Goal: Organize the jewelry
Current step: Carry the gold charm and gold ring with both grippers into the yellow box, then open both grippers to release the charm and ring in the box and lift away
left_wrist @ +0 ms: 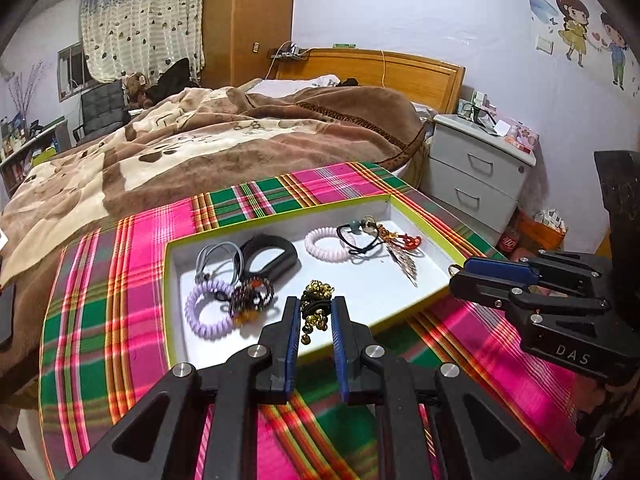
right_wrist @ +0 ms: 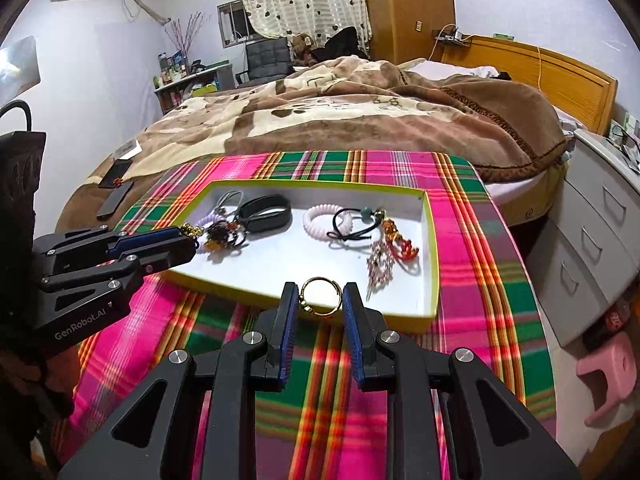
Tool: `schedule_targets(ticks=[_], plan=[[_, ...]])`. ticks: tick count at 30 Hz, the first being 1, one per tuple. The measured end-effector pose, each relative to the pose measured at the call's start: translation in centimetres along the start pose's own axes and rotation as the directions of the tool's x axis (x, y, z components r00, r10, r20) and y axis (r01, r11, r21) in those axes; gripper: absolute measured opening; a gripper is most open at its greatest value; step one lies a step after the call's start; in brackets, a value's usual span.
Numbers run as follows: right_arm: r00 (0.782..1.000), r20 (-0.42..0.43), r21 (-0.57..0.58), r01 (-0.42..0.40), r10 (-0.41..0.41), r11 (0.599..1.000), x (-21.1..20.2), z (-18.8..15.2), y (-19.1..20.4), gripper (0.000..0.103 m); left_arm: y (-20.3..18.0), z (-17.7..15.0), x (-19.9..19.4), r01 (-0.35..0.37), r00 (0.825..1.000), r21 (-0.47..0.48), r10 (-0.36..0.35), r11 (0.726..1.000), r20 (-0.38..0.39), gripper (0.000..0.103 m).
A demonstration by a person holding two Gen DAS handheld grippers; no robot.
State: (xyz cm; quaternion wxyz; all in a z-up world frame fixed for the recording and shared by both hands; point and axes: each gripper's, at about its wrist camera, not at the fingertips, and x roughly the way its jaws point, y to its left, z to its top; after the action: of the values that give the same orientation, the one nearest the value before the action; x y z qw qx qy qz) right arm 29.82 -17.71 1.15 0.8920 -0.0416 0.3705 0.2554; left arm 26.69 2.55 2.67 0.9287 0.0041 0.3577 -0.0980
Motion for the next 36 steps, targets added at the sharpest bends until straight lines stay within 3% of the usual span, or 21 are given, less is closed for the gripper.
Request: schedule_targets(ticks=[16,36], plan=[[0.995,-0.101,-0.024,0.019,-0.021,1.0,7.1,2.1,-1.7,0.023,1.6,1.9,7.2,0.021,0.995,0.032,-0.018,0.999,-0.101,0.015],[0.987,-0.154,-0.025,0.031,-0.035,0.999,9.6,2.4,-2.1,0.023,1.7,1.4,10.1,0.037,0.984,0.05,-0.027,0.998,-0.178,0.016]])
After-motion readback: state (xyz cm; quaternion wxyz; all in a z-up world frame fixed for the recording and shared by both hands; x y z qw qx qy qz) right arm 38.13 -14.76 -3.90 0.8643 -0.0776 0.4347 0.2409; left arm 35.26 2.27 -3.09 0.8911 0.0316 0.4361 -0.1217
